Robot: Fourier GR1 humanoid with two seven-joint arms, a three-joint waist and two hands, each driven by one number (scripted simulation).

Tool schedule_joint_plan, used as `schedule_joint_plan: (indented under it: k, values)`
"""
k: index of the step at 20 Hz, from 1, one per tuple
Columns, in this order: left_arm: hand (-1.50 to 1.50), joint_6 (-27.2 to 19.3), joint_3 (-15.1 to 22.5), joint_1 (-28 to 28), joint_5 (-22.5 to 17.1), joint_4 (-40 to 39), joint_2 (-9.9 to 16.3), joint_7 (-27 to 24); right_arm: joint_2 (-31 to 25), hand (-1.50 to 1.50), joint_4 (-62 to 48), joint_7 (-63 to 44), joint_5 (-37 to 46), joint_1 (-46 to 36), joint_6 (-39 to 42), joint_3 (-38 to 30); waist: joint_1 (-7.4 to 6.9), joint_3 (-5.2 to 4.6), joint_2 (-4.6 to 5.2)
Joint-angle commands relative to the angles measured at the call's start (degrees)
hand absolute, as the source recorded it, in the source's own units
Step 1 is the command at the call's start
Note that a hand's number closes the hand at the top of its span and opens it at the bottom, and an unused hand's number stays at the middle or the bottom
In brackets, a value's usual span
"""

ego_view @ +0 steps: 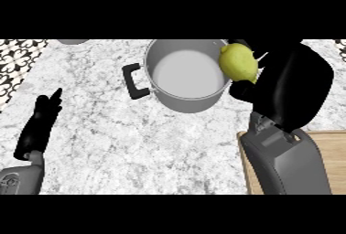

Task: Pick the lemon from the tray and place it in the pot

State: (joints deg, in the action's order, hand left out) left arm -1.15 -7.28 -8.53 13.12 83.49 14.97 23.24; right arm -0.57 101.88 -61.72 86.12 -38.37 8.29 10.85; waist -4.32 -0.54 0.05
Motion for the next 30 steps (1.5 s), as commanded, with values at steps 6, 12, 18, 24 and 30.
schedule_joint_plan:
  k: [6,12,18,24,30]
  values:
    - [0.0,0.6,-0.3,-3.0,-0.4,-1.7,0.3,-0.3,0.5,1.5,-24.3,-15.7,-12.7,-19.1,-1.1,-2.1,-0.98,0.38,1.0]
    - [0.0,-0.4,0.2,-3.5,0.3,-2.1,-0.7,-0.6,0.5,-1.5,-33.8,-16.6,-20.6,-19.2,-12.6,-5.1,-0.97,0.46,1.27]
    - [0.0,0.8,-0.1,-2.6,-0.2,-2.3,0.1,-1.4,0.5,-1.5,-37.3,-11.3,-22.9,-21.0,-28.6,-6.3,-1.3,0.52,1.25]
    - [0.0,0.4,-1.4,-1.0,-1.1,-1.8,0.0,-1.2,0.5,-1.5,-34.7,-6.1,-17.9,-18.5,-45.2,-8.4,0.48,0.57,0.57]
    - [0.0,-0.7,-2.4,-0.1,-0.5,-1.8,0.5,-0.1,0.5,-1.5,-30.8,-10.7,-11.1,-15.4,-52.8,-8.7,3.16,0.54,-0.34]
